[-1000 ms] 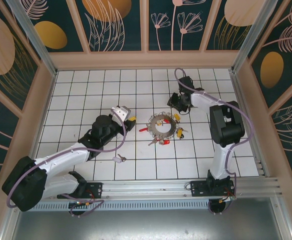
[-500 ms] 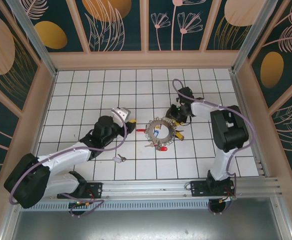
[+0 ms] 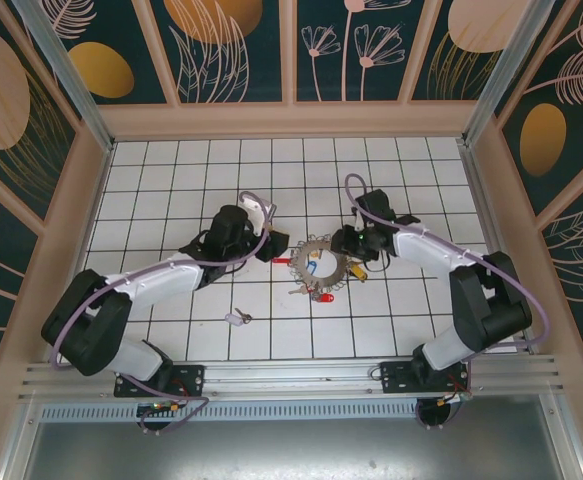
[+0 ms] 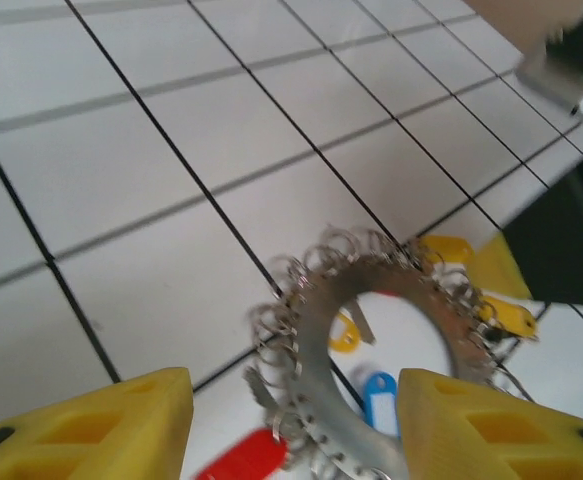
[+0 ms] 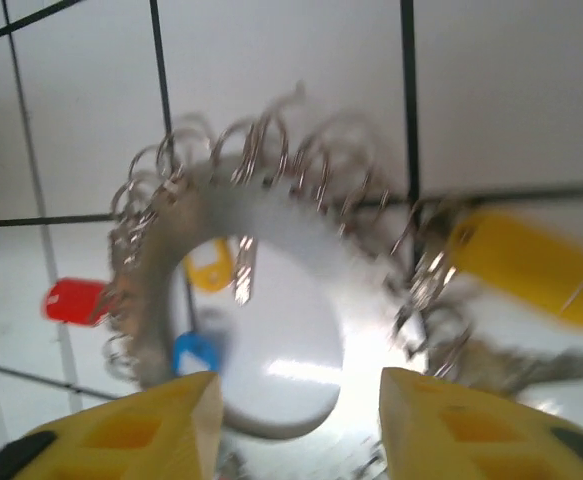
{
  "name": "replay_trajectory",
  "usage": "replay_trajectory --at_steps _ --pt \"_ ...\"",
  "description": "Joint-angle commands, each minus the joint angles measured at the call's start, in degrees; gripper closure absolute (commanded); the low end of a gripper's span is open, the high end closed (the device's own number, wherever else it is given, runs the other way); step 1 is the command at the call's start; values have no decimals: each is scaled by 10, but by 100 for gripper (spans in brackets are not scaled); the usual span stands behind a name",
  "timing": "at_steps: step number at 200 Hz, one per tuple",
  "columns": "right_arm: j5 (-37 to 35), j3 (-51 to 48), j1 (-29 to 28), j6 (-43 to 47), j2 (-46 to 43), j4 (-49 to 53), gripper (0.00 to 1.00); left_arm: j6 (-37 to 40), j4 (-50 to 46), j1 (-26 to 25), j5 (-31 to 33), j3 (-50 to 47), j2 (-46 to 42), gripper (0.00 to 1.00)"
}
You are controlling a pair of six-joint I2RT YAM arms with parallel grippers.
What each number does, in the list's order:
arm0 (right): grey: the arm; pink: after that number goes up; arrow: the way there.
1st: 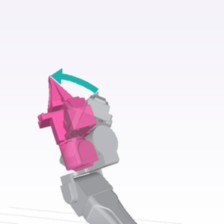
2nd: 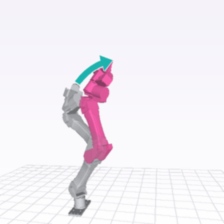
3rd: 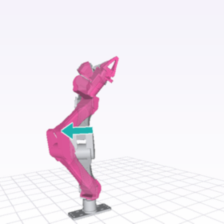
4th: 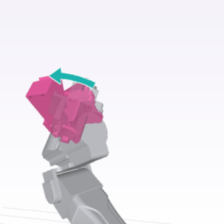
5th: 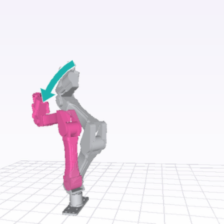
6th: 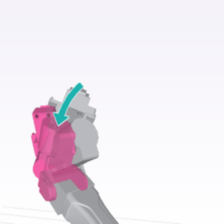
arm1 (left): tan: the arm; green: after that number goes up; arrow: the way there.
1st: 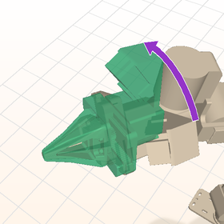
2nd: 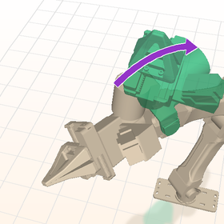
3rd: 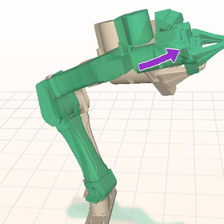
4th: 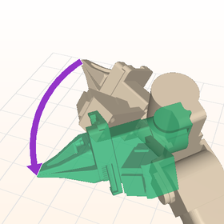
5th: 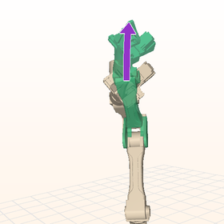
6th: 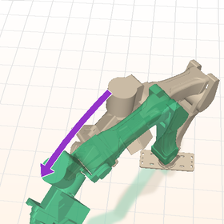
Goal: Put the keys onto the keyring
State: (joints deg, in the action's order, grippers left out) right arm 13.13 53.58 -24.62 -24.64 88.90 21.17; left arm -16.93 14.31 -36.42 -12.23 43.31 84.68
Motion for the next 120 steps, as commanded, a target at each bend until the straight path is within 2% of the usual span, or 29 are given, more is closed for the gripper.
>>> replay_trajectory --at_steps 1,19,31,49,61,103,120 --pt "-87 49 -1 122 56 27 49 -80 -104 0 -17 51 22 40" --pt "-104 72 -8 155 90 29 42 -136 -204 7 -15 101 55 39" --pt "-107 86 -8 158 109 38 38 -193 -226 7 -36 111 72 40" --pt "-74 84 -8 147 123 34 41 -283 -154 1 -117 74 80 44" --pt "-49 76 -7 133 124 31 45 -323 -92 -10 -148 45 75 45" --pt "33 36 -7 79 90 24 48 -365 -35 -48 -167 42 118 43" --pt "72 6 -10 52 67 18 49 -375 -41 -53 -145 46 132 43"
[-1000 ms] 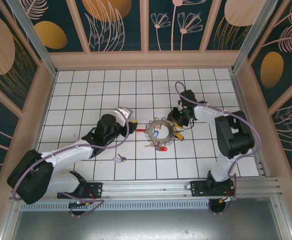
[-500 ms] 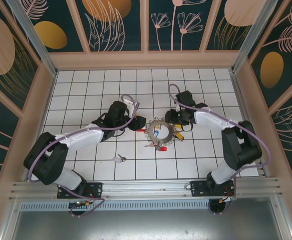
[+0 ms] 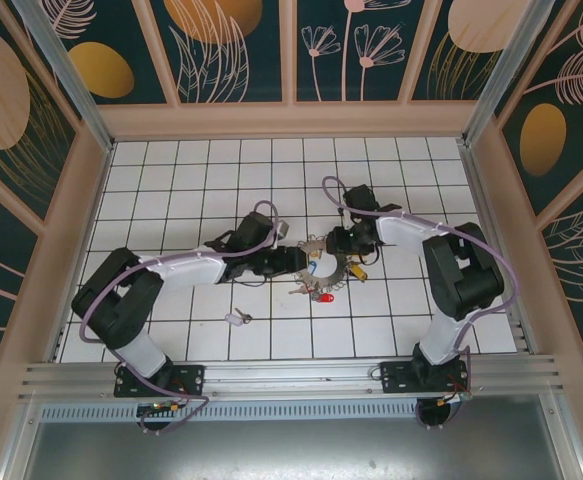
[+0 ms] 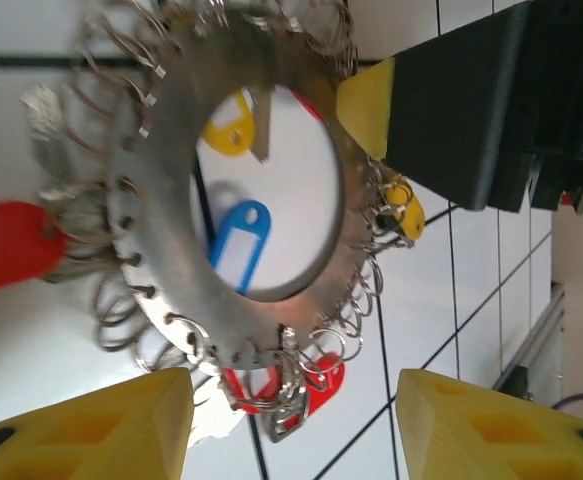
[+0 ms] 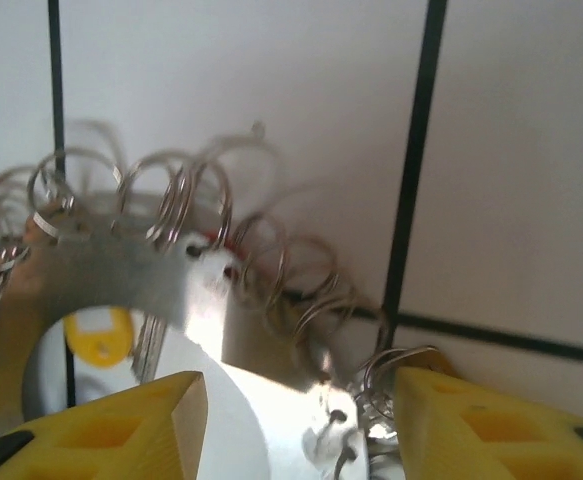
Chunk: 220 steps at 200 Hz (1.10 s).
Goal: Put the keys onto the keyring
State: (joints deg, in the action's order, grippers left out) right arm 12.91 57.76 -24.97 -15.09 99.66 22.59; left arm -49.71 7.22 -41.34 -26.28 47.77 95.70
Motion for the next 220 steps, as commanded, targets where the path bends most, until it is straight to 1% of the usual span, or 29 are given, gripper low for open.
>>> replay_trajectory --at_steps 1,10,18,56,92,104,123,130,141,144,163,176,196,206,220 --pt "76 -37 -7 -45 -43 3 49 -47 29 -3 -3 2 22 43" --pt "89 -54 -10 -57 -59 1 49 -40 9 -3 20 13 22 43" --pt "92 -67 -12 -68 -75 0 49 -32 -7 -3 39 23 44 42" --pt "122 -120 -32 -124 -152 -13 50 -9 -49 0 94 75 109 44" --pt "172 -183 -80 -223 -200 -87 50 35 -84 13 124 131 151 46" --pt "150 -182 -82 -231 -220 -77 51 57 -102 18 144 150 163 47" --pt "73 -157 -78 -204 -261 -32 50 107 -107 21 165 171 170 47" --pt "61 -149 -72 -191 -272 -21 50 133 -105 22 170 178 170 47" --pt "53 -141 -67 -173 -278 -9 49 165 -104 24 165 191 173 46" --pt "50 -140 -50 -169 -279 -6 49 172 -106 25 161 195 175 46" --pt "51 -144 -1 -138 -270 -15 49 205 -116 35 118 224 181 45" --pt "56 -141 30 -111 -253 -32 49 222 -115 39 102 229 172 45" --pt "82 -120 47 -79 -208 -67 49 222 -113 47 82 220 142 43" --pt "99 -108 47 -69 -183 -84 47 210 -107 55 68 204 123 43" --pt "115 -98 46 -56 -147 -104 46 183 -112 69 68 180 101 43"
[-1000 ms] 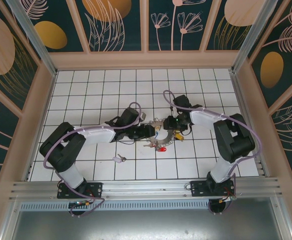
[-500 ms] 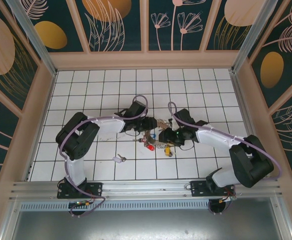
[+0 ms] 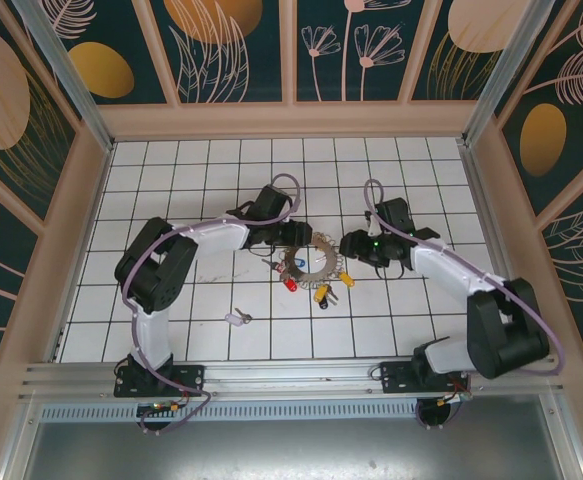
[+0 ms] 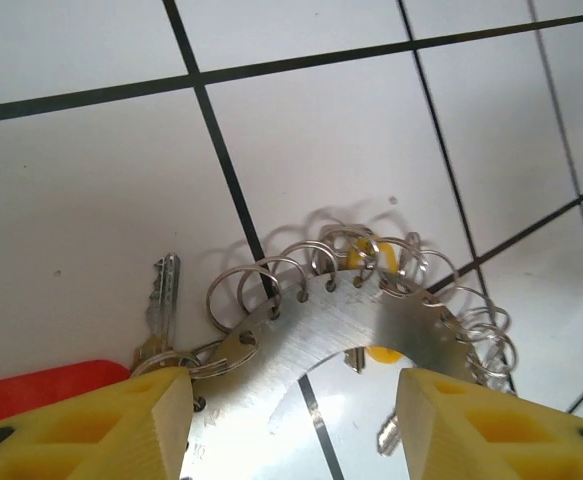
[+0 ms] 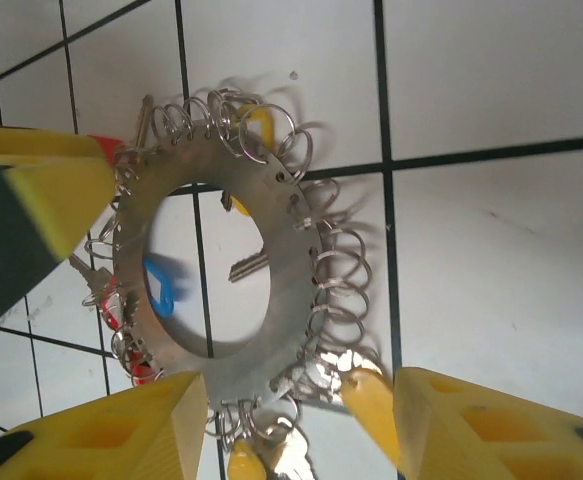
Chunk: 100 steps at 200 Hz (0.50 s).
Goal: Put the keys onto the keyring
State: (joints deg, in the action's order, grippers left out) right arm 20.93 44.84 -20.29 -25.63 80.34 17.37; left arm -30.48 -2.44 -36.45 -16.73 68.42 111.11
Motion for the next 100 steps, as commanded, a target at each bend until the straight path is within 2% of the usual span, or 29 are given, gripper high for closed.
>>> replay_trajectory --at_steps 1,26,53,75,100 --pt "36 31 -1 50 49 -53 46 -11 -16 21 -27 -27 -54 43" --pt "43 42 -1 77 97 -68 44 -34 -47 29 -3 -53 -58 42" --pt "75 35 -4 70 125 -93 43 -55 -26 29 -10 -75 -48 39" --pt "104 8 -13 53 113 -98 45 -59 -12 29 -16 -71 -37 39" --pt "118 -38 -53 13 69 -108 46 -46 -15 29 -10 -48 -16 41"
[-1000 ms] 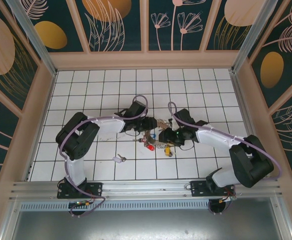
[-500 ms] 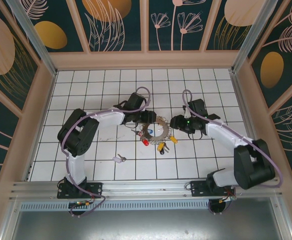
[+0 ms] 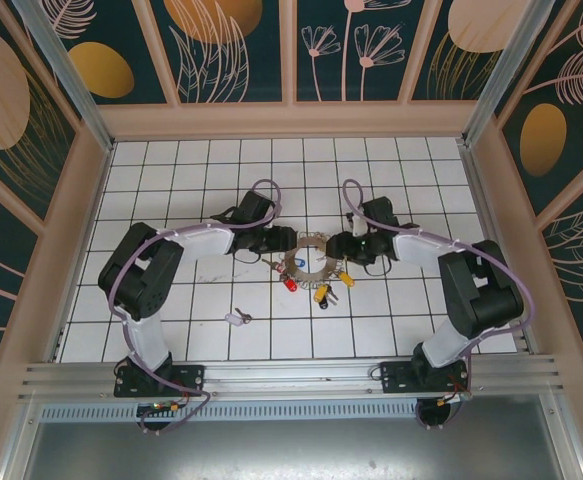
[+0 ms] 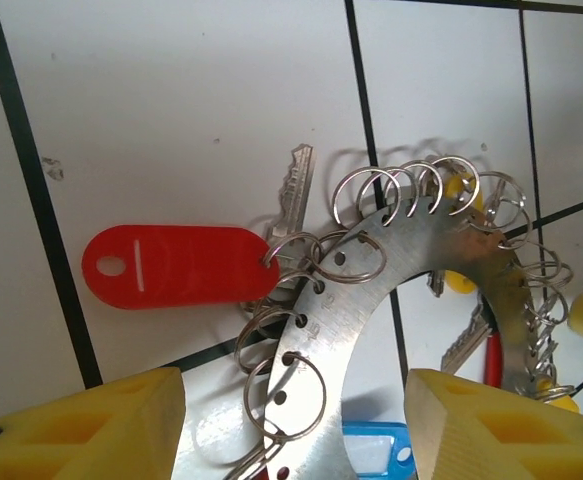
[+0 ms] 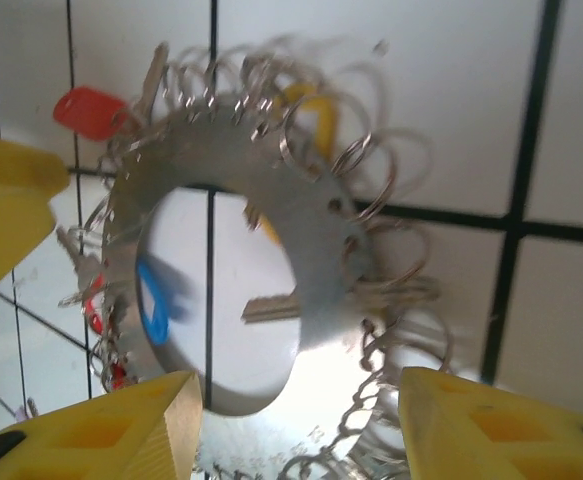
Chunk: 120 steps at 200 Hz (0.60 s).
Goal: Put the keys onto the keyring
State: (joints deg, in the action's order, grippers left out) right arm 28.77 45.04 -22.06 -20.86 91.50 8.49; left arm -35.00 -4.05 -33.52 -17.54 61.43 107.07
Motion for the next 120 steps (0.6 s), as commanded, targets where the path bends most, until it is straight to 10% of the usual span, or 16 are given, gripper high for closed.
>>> replay_trajectory --at_steps 1,63,120 --pt "40 -42 -38 -37 -45 -21 46 0 1 -1 -1 23 25 41" --pt "50 -80 -176 -179 -121 -92 46 66 -16 -1 17 81 72 45" --pt "-65 -15 -32 -54 -166 69 46 96 -22 -1 -17 127 75 45"
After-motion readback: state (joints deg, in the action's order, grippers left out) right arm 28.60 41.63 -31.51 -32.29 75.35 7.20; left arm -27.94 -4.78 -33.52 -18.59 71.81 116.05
